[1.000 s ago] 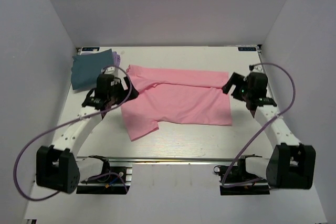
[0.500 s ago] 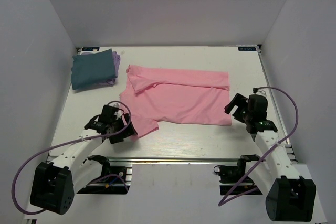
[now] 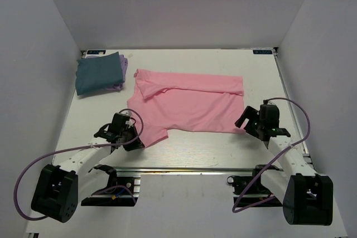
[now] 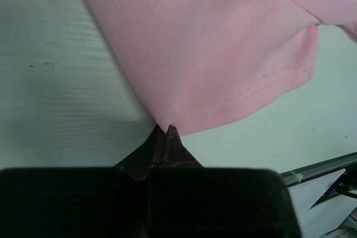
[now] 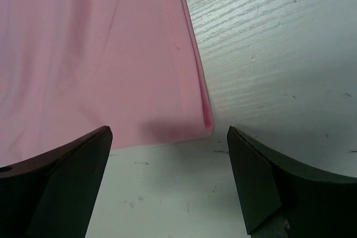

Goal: Fold and stack the t-shirts
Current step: Grap the side of the flattened tshirt closest away from the robot with both arms, then fold the other side of the tshirt into a rectangle

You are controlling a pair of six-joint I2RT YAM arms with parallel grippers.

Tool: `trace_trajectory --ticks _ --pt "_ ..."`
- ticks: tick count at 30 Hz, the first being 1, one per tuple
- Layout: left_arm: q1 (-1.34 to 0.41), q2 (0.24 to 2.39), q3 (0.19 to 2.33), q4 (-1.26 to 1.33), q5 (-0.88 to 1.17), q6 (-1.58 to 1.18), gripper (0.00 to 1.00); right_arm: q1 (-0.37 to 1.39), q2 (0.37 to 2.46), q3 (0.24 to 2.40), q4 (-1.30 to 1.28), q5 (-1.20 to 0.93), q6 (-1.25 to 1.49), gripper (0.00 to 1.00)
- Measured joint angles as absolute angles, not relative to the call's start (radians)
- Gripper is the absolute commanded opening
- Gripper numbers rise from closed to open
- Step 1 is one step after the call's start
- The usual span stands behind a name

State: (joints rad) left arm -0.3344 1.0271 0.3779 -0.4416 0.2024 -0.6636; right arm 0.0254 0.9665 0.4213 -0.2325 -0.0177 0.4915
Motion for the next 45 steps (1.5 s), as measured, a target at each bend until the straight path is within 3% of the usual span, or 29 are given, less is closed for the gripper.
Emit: trace_trajectory --ticks 5,6,9,10,12,22,45 --pt "-0.336 1.000 0.382 -0.445 0.200 -0.660 0.00 0.026 1.021 0.388 -0.195 -0.038 0.497 0.80" --pt "-0.337 0.999 0.386 -0.446 0.200 -0.658 0.00 0.026 1.030 0.387 -0.172 -0.041 0.500 0.65" --pt "-0.342 0.999 0.404 -0.445 0.204 -0.651 0.00 0.025 1.070 0.380 -0.127 -0.057 0.501 0.36" --pt "-0.343 0.999 0.411 -0.444 0.207 -0.649 0.00 0.026 1.081 0.380 -0.112 -0.059 0.506 0.12" --pt "-0.344 1.000 0.440 -0.447 0.214 -0.643 0.00 0.026 1.104 0.377 -0.103 -0.069 0.510 0.00" --pt "-0.344 1.116 0.724 -0.424 0.175 -0.590 0.00 0.027 1.131 0.431 -0.115 -0.082 0.515 0.00" --pt "-0.282 1.794 1.397 -0.400 -0.095 -0.507 0.00 0.025 1.716 1.159 -0.246 -0.052 0.436 0.00"
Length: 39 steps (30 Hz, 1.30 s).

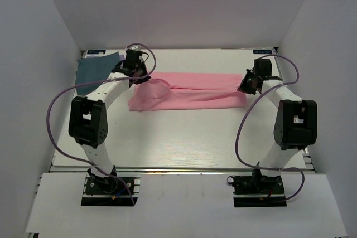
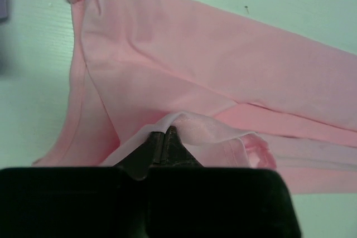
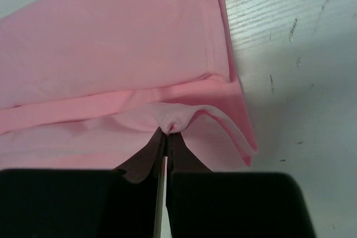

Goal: Fold and stack the t-shirts
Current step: Fold the other side of the tshirt into a rectangle, then rotate the tshirt 90 degrees

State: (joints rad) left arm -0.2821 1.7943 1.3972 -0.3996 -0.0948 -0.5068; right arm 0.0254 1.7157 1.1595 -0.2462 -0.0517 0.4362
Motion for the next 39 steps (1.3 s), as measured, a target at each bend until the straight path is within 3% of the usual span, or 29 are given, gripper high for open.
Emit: trace_trajectory --ticks 8,9,10,11,12,15,17,23,30,35,39 --pt "-0.244 2.003 1.580 -0.395 -0.092 -0.462 0.00 0.026 1.851 1.255 -0.274 -0.051 0.424 0.00" --pt "-0.241 2.029 1.607 -0.394 -0.090 -0.456 0.22 0.026 1.863 1.266 -0.278 -0.048 0.421 0.00" --pt "-0.236 2.059 1.638 -0.396 -0.089 -0.445 0.38 0.026 1.878 1.280 -0.283 -0.043 0.418 0.16" --pt "-0.233 2.090 1.672 -0.401 -0.086 -0.440 0.54 0.026 1.892 1.295 -0.284 -0.033 0.416 0.26" --pt "-0.229 2.121 1.707 -0.408 -0.085 -0.436 0.74 0.026 1.905 1.307 -0.286 -0.022 0.414 0.43" --pt "-0.223 2.181 1.776 -0.425 -0.083 -0.429 1.00 0.026 1.924 1.333 -0.290 -0.002 0.395 0.61" --pt "-0.217 2.188 1.788 -0.442 -0.089 -0.432 1.00 0.026 1.922 1.342 -0.290 -0.003 0.384 0.90" --pt "-0.211 2.159 1.785 -0.457 -0.083 -0.425 1.00 0.027 1.862 1.343 -0.287 -0.054 0.353 0.90" --pt "-0.233 2.002 1.557 -0.374 0.057 -0.416 1.00 0.039 1.810 1.338 -0.234 -0.145 0.327 0.90" --pt "-0.260 1.979 1.399 -0.311 0.143 -0.421 1.00 0.066 1.933 1.461 -0.236 -0.196 0.300 0.90" --pt "-0.273 2.040 1.405 -0.325 0.166 -0.429 1.00 0.086 2.074 1.588 -0.250 -0.224 0.282 0.90"
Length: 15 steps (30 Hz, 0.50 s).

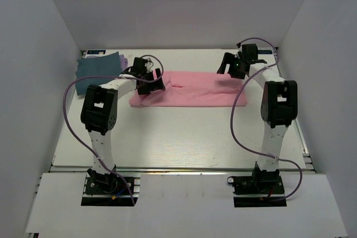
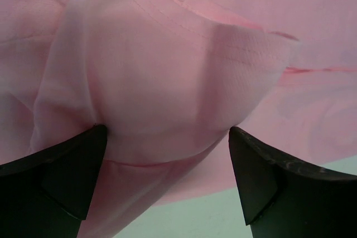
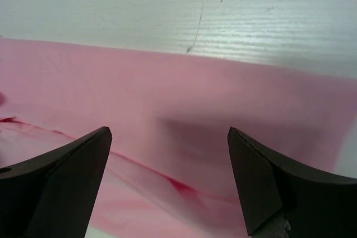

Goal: Fold and stack the t-shirts
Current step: Rotate the tshirt 90 degrees

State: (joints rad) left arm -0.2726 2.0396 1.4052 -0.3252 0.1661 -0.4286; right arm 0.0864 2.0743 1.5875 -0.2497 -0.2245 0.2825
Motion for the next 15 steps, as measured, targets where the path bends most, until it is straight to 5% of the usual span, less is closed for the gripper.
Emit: trace_trajectory --ticks 8,15 --pt "-0.265 2.229 1.689 -0.368 0.132 -0.438 1.00 0.090 2.206 1.648 -0.245 -0.202 0.307 0.90" --pt "-0.263 2.575 2.228 -0.393 0.147 -0.435 1.00 0.095 1.866 1.089 -0.002 -0.203 0.400 0.90"
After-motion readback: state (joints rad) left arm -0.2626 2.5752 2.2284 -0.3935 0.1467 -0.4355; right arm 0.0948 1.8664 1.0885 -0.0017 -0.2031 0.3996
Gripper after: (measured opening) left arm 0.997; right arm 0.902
